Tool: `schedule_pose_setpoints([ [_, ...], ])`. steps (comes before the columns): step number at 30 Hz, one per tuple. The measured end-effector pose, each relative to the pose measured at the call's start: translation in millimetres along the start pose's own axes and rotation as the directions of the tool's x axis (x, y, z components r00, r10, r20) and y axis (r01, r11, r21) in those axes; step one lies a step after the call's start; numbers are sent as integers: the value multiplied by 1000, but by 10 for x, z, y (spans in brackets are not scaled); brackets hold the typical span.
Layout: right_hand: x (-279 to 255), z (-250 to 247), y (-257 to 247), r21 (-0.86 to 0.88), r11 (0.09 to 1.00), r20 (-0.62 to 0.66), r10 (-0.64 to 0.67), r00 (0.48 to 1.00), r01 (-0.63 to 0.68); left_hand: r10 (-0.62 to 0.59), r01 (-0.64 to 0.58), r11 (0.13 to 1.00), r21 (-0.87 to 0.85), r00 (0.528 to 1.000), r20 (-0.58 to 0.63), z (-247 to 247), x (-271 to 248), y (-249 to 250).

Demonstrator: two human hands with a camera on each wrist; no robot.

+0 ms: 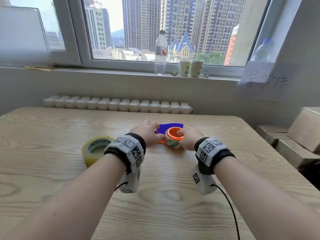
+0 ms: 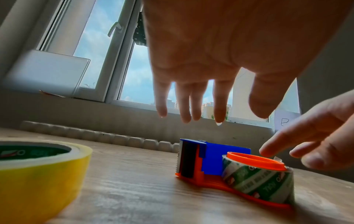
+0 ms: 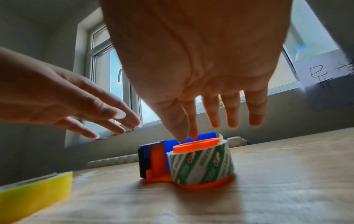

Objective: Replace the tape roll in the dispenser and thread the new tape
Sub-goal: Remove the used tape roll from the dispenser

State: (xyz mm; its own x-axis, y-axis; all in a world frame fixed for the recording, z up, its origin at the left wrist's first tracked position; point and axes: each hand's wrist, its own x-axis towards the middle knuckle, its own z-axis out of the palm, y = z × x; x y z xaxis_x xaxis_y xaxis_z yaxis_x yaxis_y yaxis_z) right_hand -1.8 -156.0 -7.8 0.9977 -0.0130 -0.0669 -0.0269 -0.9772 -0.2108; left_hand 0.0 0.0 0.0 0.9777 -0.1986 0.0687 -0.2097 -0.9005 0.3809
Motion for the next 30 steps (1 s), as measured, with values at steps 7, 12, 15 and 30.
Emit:
schedule_pose_setpoints([
  [7,-38,-57,-41,-83,995,85,70,994,-63,21,-27,998,60,995,96,-33,-86,-7],
  [12,26,-87,-147,-31,997,94,73,993,-70,-6,-2,998,59,991,130,40,-63,-36],
  [15,27,-100,-134,81,996,83,36,996,-42,-19,7,997,78,988,153,129,13,-26],
  [30,-41,-98,213,211,977,-83,28,996,-10,-17,15,1000,11,971,239,328,76,257],
])
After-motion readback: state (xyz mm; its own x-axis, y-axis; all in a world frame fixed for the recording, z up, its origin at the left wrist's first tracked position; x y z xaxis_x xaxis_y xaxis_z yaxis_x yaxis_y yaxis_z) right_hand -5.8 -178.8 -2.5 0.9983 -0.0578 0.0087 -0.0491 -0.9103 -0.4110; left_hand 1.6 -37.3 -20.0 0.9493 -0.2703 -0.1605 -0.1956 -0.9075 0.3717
